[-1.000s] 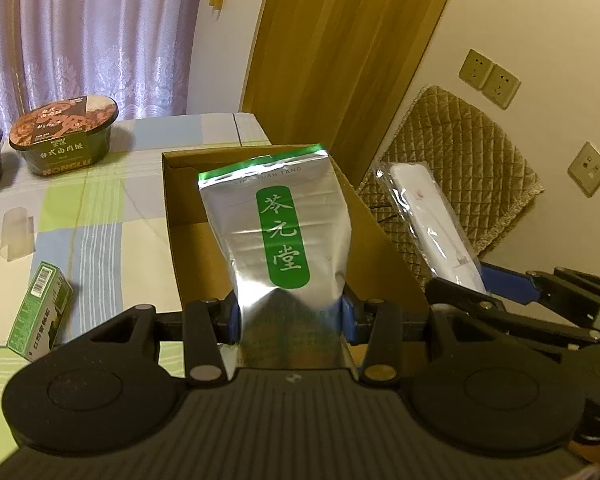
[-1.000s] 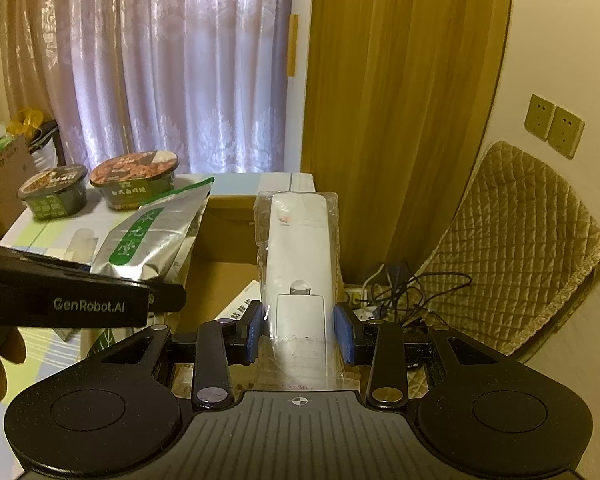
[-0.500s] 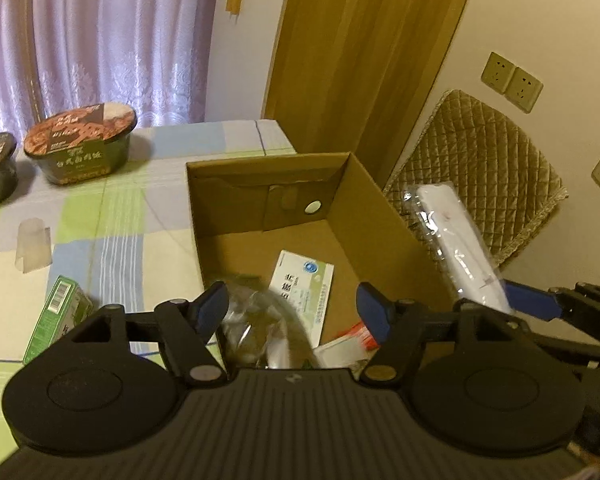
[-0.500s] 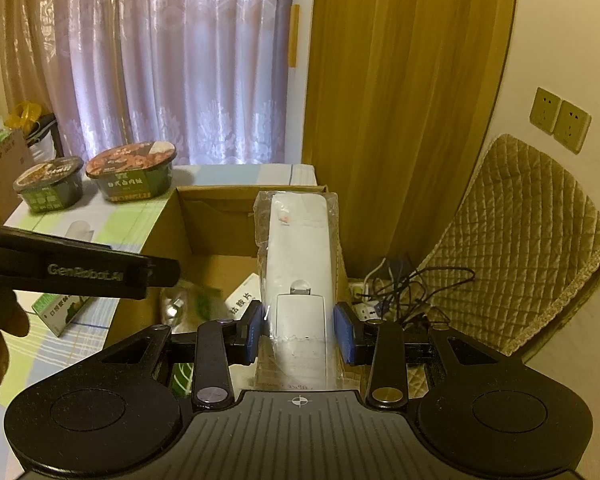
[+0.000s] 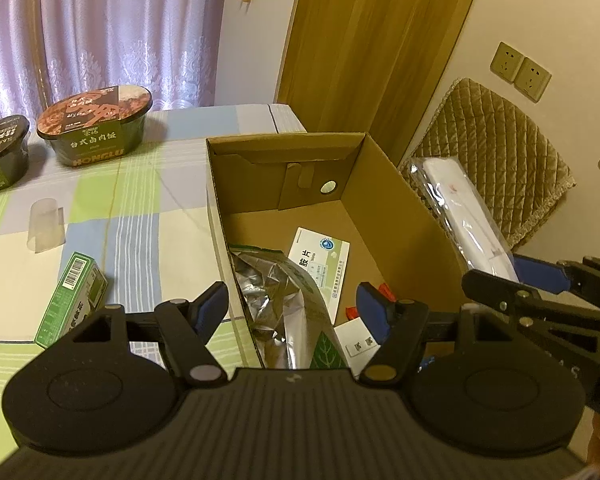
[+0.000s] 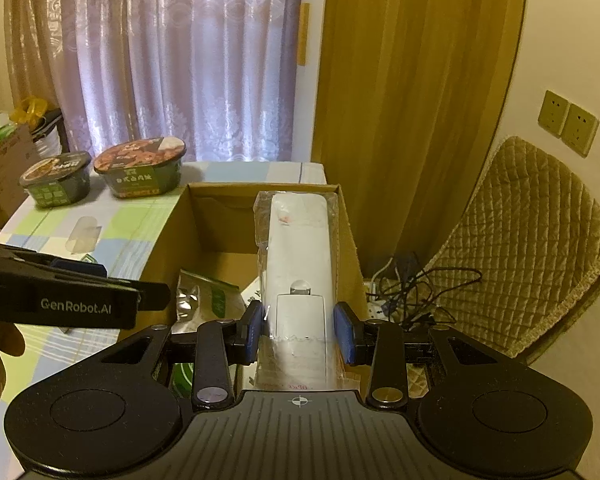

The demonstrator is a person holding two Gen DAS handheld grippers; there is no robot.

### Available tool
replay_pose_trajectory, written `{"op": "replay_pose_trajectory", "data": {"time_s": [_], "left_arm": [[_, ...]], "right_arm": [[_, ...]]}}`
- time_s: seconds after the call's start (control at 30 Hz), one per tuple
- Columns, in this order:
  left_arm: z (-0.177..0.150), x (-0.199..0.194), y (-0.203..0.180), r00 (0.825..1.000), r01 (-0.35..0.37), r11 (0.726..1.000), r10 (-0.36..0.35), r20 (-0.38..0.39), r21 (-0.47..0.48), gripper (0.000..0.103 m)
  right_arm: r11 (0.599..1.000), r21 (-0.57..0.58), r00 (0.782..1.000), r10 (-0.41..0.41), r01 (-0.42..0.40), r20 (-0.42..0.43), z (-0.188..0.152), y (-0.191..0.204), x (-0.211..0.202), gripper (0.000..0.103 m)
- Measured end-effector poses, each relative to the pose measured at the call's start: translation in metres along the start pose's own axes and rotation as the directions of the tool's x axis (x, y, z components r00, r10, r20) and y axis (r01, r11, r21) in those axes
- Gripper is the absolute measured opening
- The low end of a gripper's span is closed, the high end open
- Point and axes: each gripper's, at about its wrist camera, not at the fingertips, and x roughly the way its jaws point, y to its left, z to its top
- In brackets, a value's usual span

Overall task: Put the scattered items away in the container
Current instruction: 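Open the left tool to drop the foil bag while the right tool releases the tube into the box, then move both open tools back to the table items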

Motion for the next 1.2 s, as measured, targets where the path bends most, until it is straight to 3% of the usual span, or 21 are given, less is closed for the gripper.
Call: {"op": "replay_pose_trajectory", "data": {"time_s": [0.57,0.6,0.67,1.2], "left_arm": [[-0.005,-0.013,0.012,1.0,-0.007,1.0,0.007,0.001,-0.013,0.066],[-0.005,-0.014,0.013,1.0,-0.009,1.0,0.009,0.001,-0.015,0.066],[-0.006,-0.015,0.015,1.0,-0.01,1.0,0.01,0.0,-0.016,0.066],[-0.02,-0.029,0.021,1.0,-0.015,1.0,0.015,-0.004,-0.022,0.066]], "right_arm": [[1.0,0.008,0.999,0.011,-0.011,0.042,0.007,0.008,-0.002,0.043],[1.0,0.016,0.999,0.015,-0.015,0.042,0.006,0.007,-0.002,0.058],[0.999,0.035,0.998,0.016,-0.018,0.053,0.004,0.004,-0.004,0.076],[0.997,0.078,1.0,0.015,-0.015,0.005,-0.024,0.003,-0.02,0.076]]}}
